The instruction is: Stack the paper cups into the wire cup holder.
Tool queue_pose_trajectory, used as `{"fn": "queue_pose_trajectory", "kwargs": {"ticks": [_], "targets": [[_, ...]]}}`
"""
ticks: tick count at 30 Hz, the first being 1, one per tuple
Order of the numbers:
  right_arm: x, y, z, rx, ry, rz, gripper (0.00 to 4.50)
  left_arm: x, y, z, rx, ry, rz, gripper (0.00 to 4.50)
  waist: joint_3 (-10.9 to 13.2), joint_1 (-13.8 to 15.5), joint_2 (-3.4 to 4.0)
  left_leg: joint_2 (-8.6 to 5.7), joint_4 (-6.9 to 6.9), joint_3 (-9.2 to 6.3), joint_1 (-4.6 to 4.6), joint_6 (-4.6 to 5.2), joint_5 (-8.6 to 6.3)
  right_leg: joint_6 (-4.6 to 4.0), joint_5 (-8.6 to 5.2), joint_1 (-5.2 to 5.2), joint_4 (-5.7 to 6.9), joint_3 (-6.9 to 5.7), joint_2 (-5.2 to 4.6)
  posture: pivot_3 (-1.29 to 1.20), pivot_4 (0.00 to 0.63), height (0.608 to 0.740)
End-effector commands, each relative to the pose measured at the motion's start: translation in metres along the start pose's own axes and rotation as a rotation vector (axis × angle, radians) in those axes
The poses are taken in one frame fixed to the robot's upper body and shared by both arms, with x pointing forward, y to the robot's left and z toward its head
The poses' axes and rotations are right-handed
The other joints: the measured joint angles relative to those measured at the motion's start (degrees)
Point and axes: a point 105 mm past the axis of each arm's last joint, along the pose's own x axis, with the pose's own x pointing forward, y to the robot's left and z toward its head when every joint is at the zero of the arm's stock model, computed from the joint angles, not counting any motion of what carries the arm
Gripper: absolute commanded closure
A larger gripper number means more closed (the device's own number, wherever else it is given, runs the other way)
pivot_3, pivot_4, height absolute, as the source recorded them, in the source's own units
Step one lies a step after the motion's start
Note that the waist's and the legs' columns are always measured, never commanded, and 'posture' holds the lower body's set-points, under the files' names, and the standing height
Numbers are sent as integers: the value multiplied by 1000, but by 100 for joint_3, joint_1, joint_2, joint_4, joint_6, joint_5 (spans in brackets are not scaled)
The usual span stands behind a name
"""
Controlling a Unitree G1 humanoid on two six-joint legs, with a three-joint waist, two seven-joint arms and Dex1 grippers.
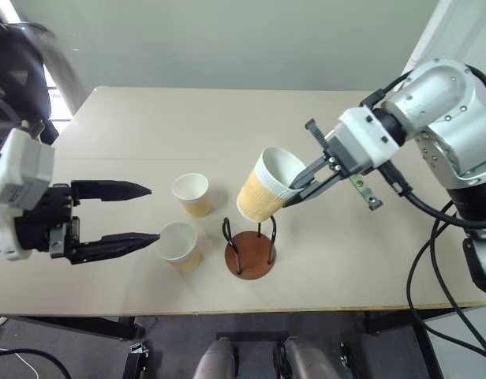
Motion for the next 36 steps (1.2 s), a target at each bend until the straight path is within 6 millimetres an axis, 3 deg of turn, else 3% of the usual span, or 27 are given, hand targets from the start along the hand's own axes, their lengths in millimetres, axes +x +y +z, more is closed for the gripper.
{"fn": "queue_pose_trajectory", "kwargs": {"ticks": [1, 15, 34, 36], "targets": [[6, 0, 4, -29, -7, 21, 4493, -5, -4, 7, 29, -9, 30, 613, 0, 0, 0, 0, 0, 0, 0, 0, 0, -2, 0, 0, 0, 0, 1, 0, 150, 740], [31, 2, -31, 36, 41, 34, 4493, -4, -9, 3, 14, 14, 57, 613, 0, -5, 1, 1, 6, 0, 1, -5, -1, -6, 4, 2, -1, 0, 1, 0, 150, 740], [44, 7, -33, 9, 59, 73, 4493, -5, -14, 5, -7, 36, 52, 613, 1, -9, 1, 4, 4, 0, 2, -10, -3, -9, 3, 3, -2, 1, 4, 0, 150, 740], [44, 6, -35, 5, 69, 69, 4107, -5, -14, 5, -8, 37, 52, 613, 1, -9, 1, 3, 4, 0, 2, -10, -3, -10, 2, 3, -2, 0, 4, 0, 150, 740]]}}
